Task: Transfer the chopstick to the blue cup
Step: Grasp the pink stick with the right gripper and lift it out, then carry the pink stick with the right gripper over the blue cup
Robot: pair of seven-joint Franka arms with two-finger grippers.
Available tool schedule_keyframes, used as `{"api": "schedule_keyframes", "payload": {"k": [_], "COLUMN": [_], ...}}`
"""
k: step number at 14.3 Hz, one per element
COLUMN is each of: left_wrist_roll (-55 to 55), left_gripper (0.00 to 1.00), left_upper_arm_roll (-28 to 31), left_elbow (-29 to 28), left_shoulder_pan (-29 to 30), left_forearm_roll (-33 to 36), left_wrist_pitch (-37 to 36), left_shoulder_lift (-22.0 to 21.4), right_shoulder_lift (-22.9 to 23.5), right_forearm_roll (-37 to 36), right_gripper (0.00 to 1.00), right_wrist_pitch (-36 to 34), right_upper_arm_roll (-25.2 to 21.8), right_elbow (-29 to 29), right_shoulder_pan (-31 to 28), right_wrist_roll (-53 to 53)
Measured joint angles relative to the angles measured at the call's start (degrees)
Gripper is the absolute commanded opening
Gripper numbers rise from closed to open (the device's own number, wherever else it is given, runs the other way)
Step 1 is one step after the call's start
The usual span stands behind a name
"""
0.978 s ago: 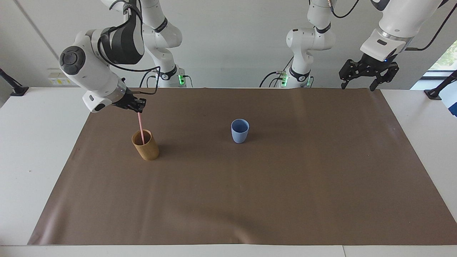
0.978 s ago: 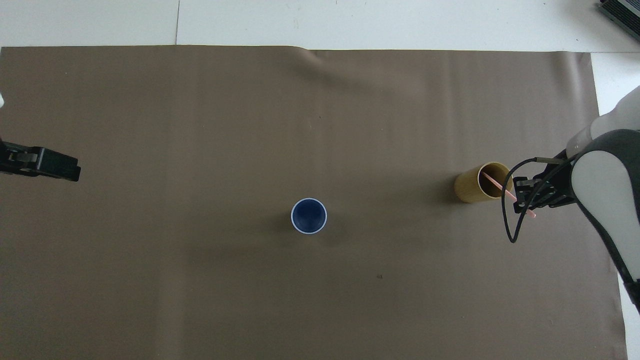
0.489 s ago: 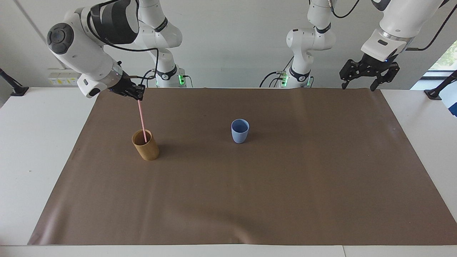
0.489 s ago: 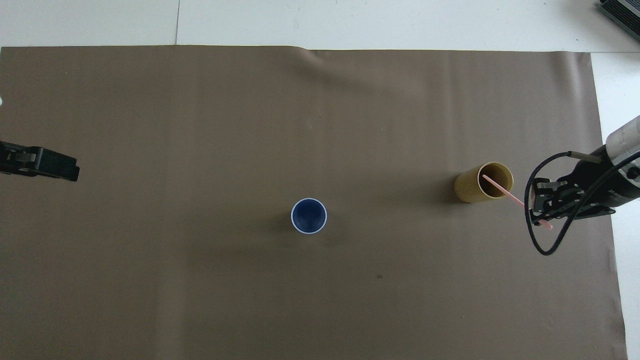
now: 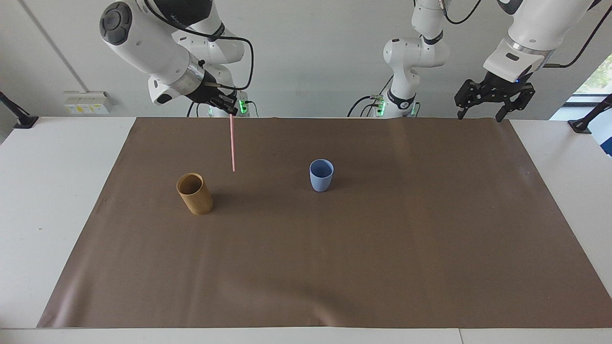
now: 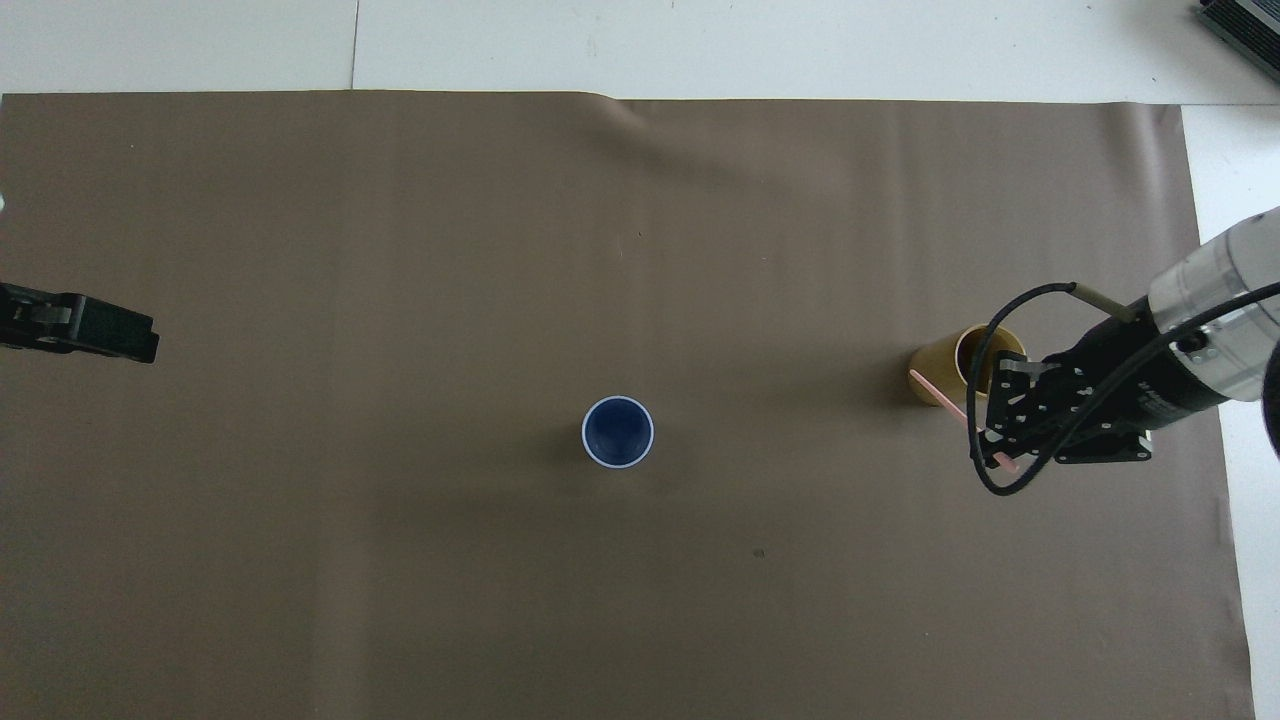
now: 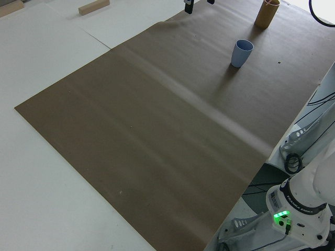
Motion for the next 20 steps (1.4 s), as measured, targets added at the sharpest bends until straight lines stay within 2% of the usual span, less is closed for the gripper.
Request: {"api": "schedule_keyframes", "payload": {"k": [6, 10, 13, 16, 20], "left_wrist_roll": [0.0, 0.0, 0.0, 0.0, 0.0], "left_gripper": [1.0, 1.0, 1.0, 1.0, 1.0], "left_upper_arm_roll": [0.0, 0.0, 0.0, 0.0, -0.01], "left_elbow": [0.0, 0.0, 0.0, 0.0, 0.0], "left_shoulder_pan": [0.0, 0.0, 0.0, 0.0, 0.0], "left_forearm_roll": [0.0, 0.0, 0.0, 0.0, 0.0], "left_wrist_pitch": [-0.02, -0.02, -0.02, -0.02, -0.03], "left_shoulder_lift": [0.0, 0.0, 0.0, 0.0, 0.0], "right_shoulder_lift": [-0.09, 0.36, 2.87, 4.65, 4.25], "right_forearm_roll": [8.14, 13.34, 14.04, 14.04, 14.05], "right_gripper": [0.0, 0.0, 0.0, 0.0, 0.0], "right_wrist_pitch": [11.48, 20.6, 26.92, 28.53, 28.52], "right_upper_arm_roll": [0.17, 0.14, 0.12, 0.13, -0.28], "right_elbow": [-2.06, -4.94, -6.01, -7.04, -9.77], "right_shoulder_pan": [9.72, 13.89, 17.89, 19.84, 19.76], "right_wrist_roll": [18.77, 24.86, 28.43, 28.87, 28.87]}}
